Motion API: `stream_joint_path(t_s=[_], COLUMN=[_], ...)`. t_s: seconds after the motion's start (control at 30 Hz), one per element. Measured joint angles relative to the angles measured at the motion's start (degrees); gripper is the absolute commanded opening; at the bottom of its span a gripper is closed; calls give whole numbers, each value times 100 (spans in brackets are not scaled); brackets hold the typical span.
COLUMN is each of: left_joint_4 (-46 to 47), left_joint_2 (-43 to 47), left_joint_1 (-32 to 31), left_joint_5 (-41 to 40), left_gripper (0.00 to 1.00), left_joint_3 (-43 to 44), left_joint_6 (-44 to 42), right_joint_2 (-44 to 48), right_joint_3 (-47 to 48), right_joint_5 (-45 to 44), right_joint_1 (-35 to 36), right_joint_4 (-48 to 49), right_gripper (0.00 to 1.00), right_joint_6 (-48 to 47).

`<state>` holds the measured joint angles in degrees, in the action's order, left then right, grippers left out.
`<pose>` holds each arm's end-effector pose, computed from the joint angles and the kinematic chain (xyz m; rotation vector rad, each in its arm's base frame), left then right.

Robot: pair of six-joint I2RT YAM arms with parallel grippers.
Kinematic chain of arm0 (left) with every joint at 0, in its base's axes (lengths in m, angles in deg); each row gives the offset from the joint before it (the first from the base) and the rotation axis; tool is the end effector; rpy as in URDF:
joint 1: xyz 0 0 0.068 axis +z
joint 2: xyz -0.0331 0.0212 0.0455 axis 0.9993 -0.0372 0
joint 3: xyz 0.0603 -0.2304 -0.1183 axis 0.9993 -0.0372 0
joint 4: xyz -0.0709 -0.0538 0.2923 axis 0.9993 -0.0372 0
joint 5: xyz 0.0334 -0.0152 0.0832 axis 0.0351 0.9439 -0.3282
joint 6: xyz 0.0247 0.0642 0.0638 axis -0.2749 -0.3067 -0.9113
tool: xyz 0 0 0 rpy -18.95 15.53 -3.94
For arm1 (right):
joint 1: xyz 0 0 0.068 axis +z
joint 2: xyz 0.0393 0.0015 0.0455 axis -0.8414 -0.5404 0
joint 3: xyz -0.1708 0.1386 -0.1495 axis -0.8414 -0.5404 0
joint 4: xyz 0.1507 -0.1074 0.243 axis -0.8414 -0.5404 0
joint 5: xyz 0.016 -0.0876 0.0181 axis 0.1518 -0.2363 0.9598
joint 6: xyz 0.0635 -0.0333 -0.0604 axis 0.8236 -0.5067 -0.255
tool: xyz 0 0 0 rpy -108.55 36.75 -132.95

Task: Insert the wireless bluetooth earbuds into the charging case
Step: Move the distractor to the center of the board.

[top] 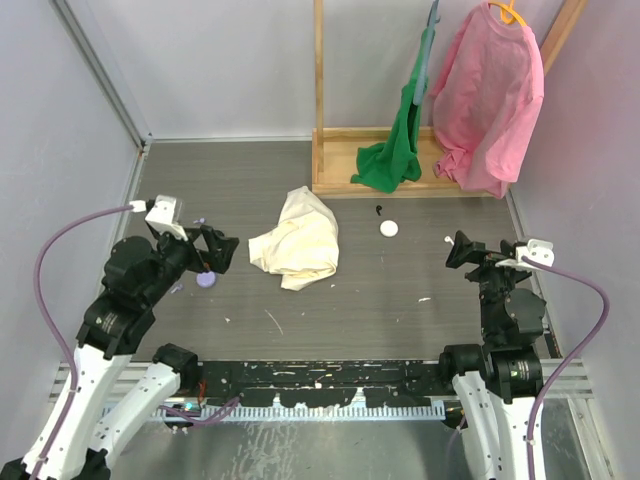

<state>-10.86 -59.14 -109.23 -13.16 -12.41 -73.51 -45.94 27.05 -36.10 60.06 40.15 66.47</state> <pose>0.2002 -0.0817 0.3627 0.1564 1.7897 -0.4658 0.1654 -0.0087 0.3475 0.2231 1.4691 0.0012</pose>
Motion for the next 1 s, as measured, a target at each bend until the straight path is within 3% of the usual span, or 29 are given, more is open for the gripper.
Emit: stream_joint_path(t_s=[0.4,0.63,1.0], left_joint_4=[297,728,1298], left_joint_2=[-2083,-3195,-5414], left_joint_1=[-164,-1104,-2153], left_joint_5=[1355,1458,1191], left_gripper=[98,98,98], left_joint_3=[284,337,1209], left_joint_6=[1296,1755,1895], right_joint_2=[-116,-114,-63], right_joint_3=[0,0,0], right_joint_5=[7,24,39], right_joint_1=[0,46,181], right_joint_4=[-4,-4,-2], right_gripper=[100,100,100], right_joint_6=[22,28,39])
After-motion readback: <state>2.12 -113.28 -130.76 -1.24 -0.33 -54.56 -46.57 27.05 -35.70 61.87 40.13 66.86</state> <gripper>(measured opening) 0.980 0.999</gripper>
